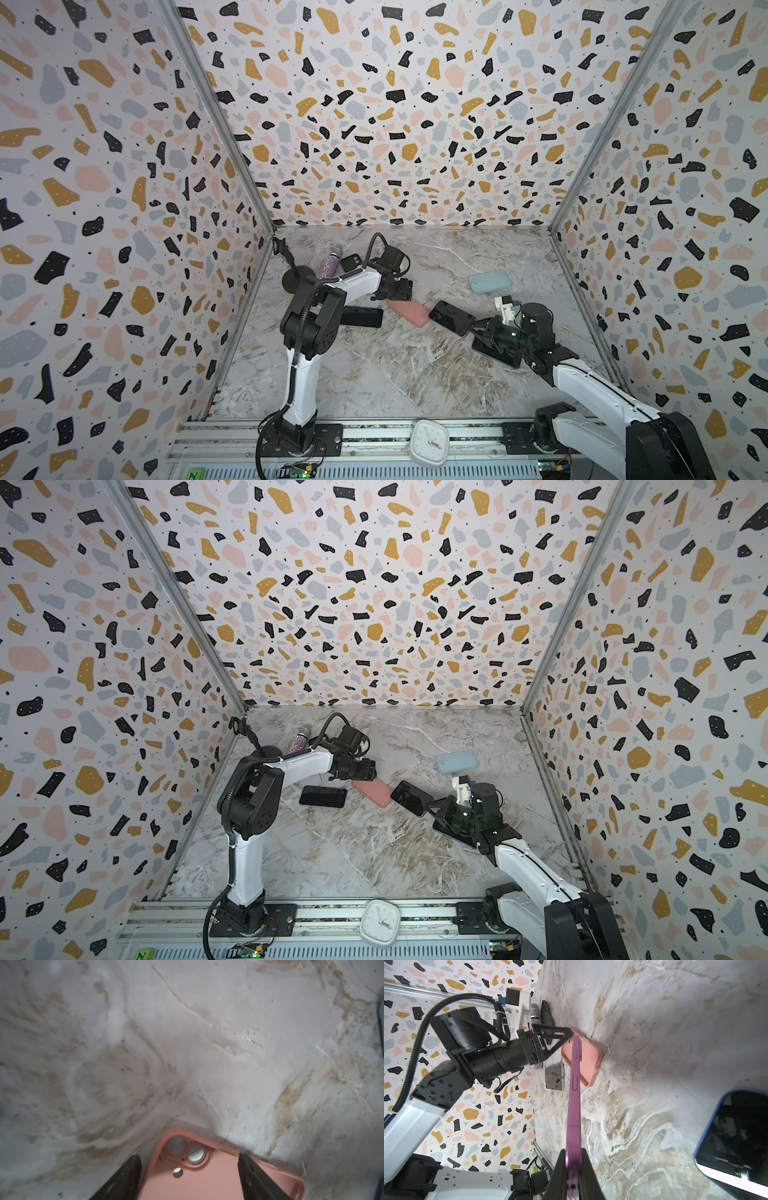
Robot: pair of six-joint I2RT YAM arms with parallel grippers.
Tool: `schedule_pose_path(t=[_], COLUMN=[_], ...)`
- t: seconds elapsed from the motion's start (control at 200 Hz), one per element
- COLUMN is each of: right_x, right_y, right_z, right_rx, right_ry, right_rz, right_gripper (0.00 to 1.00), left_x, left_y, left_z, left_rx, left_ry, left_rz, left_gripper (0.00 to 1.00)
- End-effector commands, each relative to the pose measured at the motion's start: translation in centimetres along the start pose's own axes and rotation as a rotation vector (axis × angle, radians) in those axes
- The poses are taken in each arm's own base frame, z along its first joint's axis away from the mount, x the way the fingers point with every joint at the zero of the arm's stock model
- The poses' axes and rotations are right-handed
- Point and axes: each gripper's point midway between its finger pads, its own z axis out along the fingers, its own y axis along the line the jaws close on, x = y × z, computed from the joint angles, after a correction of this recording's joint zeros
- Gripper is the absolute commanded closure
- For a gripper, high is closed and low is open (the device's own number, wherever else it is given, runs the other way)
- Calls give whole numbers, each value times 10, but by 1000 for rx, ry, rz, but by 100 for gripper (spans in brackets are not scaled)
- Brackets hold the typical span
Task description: Put the phone into the phone case
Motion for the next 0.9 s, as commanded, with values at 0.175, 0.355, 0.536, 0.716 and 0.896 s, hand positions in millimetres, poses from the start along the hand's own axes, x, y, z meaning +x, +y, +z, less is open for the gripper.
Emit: schedule_pose_path(t=[0.175,0.355,0.536,0.716,0.896], right_x=[-11,-14,-19,-21,-21], right_y=[34,41,47,46,42], right_z=[6,20,37,57,71], right_rx=[-89,-93,-107,-119,-140], right_ry=[16,53,85,135,169], right_rz=[-59,-71,-96,-106,-103], right_gripper=[100,100,100,99,99], left_x=[20,8,1,5,10], left_y=[-9,-3,3,7,10], left_z=[-12,-26,-35,-32,-28], left_rx=[82,98,146,181,197], left_ry=[23,-18,-46,-38,-31], left_rz=[-51,-71,-106,-133,-150], left_gripper=[25,25,25,25,26])
